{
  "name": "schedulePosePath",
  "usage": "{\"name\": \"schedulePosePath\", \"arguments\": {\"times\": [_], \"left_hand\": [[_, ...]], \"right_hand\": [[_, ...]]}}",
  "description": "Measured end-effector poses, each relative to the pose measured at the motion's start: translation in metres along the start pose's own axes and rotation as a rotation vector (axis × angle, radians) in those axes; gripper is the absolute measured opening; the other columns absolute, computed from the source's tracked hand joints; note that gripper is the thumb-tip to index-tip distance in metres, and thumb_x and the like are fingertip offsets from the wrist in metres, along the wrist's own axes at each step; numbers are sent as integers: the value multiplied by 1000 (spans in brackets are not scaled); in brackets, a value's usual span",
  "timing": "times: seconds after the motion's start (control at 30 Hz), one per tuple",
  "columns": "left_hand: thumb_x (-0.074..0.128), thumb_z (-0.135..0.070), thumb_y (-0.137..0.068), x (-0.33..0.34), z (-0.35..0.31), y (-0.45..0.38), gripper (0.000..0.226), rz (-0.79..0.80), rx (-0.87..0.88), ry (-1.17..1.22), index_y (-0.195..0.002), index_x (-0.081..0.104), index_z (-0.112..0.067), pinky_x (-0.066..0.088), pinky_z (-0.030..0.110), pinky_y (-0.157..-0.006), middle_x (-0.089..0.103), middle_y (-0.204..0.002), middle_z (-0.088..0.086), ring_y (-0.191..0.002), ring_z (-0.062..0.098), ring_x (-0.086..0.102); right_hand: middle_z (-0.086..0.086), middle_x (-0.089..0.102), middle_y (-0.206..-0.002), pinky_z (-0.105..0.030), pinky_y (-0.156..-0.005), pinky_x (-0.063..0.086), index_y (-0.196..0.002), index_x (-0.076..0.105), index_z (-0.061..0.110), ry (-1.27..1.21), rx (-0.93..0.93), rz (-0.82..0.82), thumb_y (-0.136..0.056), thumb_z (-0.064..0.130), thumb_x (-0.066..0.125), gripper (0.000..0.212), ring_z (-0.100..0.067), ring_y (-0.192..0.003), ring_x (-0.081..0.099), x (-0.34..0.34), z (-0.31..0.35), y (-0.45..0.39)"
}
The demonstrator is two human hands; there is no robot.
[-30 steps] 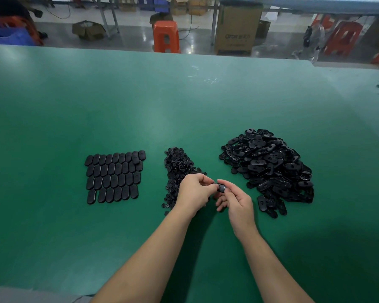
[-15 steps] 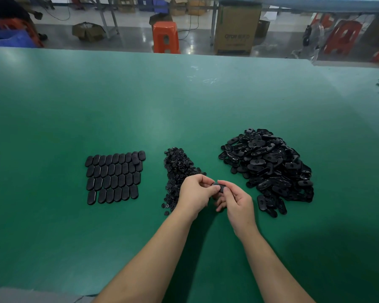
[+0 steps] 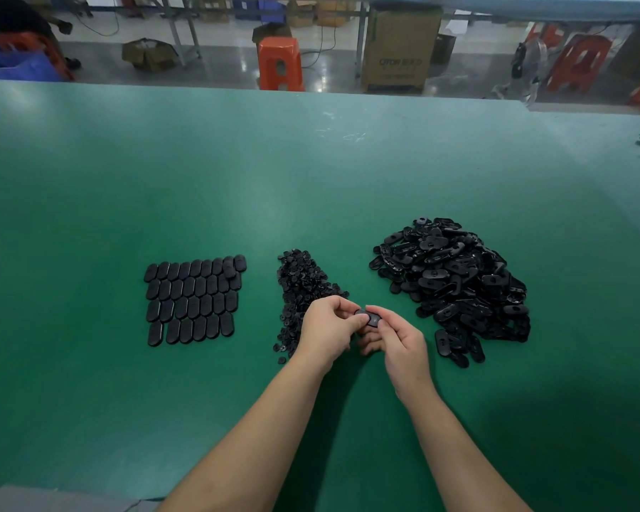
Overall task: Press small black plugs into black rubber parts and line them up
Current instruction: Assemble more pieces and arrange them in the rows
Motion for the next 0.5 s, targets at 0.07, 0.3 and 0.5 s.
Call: {"name": "schedulePosePath", "arguments": {"times": [0.07,0.3,0.5], "left_hand": [[78,-13,-86,-1,1,1,11,18,0,7,-86,68,-17,43,23,-43,68,-77,5,-47,8,53],[81,-6,-82,-2,4,3,14,98,-30,103,-83,67,-8,38,23,-39,61,-60,-1,-39,8,46],[81,-3,-81,1,2,4,14,76,-38,113,-77,68,-9,38,22,-38,62,-55,-6,-37,8,46]], "right_hand": [[-10,70,-73,-32,-57,55,-105,73,16,-4,-5,9,-101,-10,38,44,-21,-62,63,0,1,0],[-3,65,-65,-27,-52,47,-97,76,22,78,-45,14,-102,-4,47,39,-15,-55,55,-1,4,2],[6,62,-66,-25,-58,40,-94,71,30,196,-73,6,-103,9,55,29,-5,-57,49,-2,4,-1]]}}
Point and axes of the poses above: each hand's wrist, its own y-axis away from the middle knuckle, its own x-axis out of the palm, z = x × y, the point moved 5 cm from there along -y, towards the middle knuckle
